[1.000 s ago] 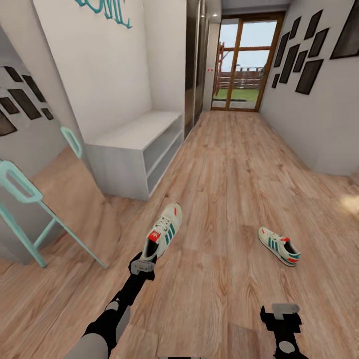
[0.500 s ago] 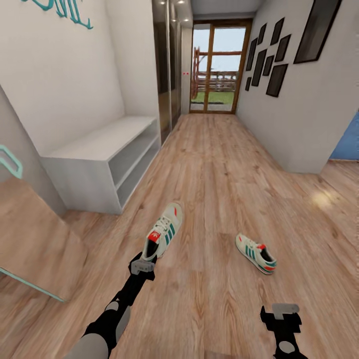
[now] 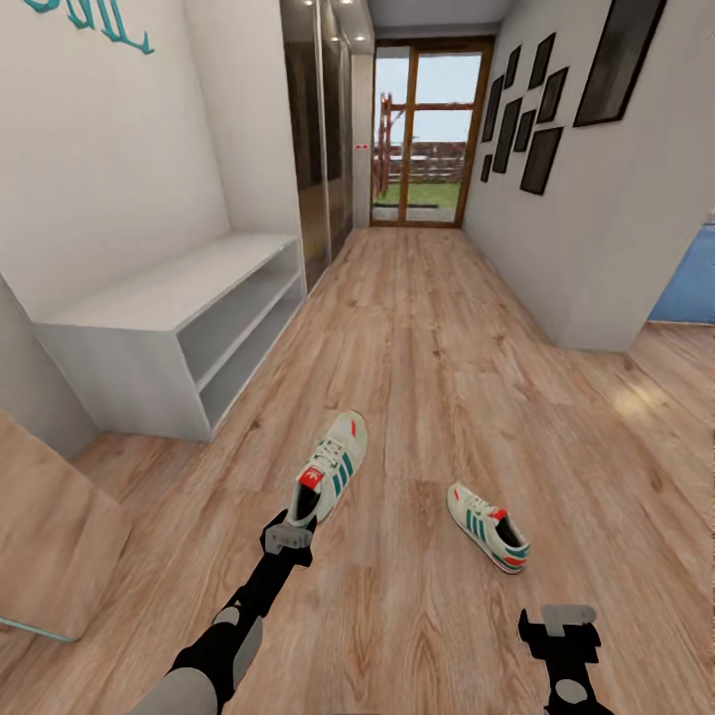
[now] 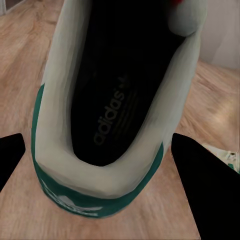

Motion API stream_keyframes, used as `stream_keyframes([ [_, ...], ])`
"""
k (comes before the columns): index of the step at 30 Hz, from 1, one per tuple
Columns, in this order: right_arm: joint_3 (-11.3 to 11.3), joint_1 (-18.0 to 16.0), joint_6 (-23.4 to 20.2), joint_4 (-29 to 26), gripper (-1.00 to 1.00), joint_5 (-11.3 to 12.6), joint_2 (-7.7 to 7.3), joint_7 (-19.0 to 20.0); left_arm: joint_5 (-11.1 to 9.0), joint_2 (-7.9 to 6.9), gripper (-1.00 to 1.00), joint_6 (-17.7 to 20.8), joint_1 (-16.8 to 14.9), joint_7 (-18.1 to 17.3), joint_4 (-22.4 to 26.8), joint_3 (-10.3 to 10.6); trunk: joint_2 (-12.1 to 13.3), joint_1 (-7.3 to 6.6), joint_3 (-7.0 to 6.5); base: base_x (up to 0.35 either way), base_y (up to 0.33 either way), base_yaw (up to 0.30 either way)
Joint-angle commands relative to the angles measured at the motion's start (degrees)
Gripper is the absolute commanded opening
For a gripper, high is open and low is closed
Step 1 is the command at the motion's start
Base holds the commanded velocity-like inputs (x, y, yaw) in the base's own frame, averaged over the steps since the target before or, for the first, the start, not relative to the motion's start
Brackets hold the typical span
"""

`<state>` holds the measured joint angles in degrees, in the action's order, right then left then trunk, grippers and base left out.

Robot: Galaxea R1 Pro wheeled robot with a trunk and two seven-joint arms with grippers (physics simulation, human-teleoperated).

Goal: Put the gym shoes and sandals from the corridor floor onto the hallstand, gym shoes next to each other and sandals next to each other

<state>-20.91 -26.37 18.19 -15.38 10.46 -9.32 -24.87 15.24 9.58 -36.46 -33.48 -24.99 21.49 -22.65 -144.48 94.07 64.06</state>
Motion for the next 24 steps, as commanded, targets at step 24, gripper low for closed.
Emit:
stream_keyframes([
  [24,0.01,0.0,0.0,0.08,1.0,0.0,0.0,0.0,-0.03,0.0,-1.0,-0.02,0.0,0.03,-0.05,0.06,0.0,0.0,-0.56,0.009,-0.328,0.191],
])
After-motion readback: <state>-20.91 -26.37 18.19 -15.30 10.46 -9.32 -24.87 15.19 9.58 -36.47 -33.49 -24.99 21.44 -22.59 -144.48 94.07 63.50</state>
